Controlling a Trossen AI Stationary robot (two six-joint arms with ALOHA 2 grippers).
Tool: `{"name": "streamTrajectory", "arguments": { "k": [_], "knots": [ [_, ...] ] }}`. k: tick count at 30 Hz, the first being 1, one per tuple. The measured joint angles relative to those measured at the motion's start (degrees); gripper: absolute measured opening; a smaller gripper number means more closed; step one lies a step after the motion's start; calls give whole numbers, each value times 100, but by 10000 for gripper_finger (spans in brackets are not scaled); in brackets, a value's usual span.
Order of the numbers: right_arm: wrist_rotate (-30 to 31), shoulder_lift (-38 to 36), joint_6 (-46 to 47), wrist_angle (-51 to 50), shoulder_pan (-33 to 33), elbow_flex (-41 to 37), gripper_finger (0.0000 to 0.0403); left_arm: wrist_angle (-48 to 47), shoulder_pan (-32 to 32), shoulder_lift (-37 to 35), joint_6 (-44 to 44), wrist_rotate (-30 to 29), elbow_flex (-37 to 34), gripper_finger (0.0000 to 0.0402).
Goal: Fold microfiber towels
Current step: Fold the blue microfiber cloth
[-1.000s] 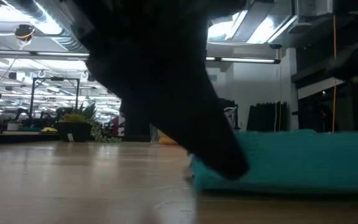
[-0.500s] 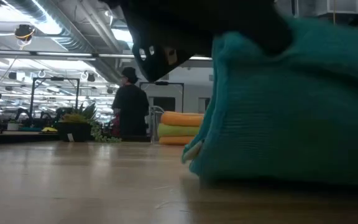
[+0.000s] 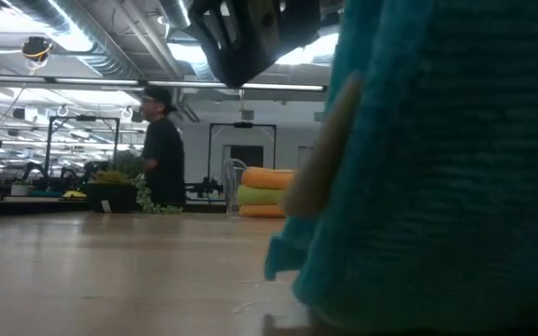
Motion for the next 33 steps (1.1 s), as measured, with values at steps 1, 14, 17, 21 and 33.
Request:
{"name": "streamTrajectory", "arguments": {
  "k": [1,14,17,21,33],
  "knots": [
    [-87,0,-3,16,-12,0,11,18,-15,-2,-4,7,0,3],
    [-212,-34,-27,82,-139,2,12,72,-5,-4,-251,66,5,3],
    [-193,-48,-11,-15,-186,2,12,65,24,-4,-265,66,5,6],
    [-886,-48,-272,211,-235,2,12,280,59,-4,-416,213,5,2],
    [-1211,-55,-680,537,-336,-17,12,315,-3,22,-505,474,8,3]
  ]
}}
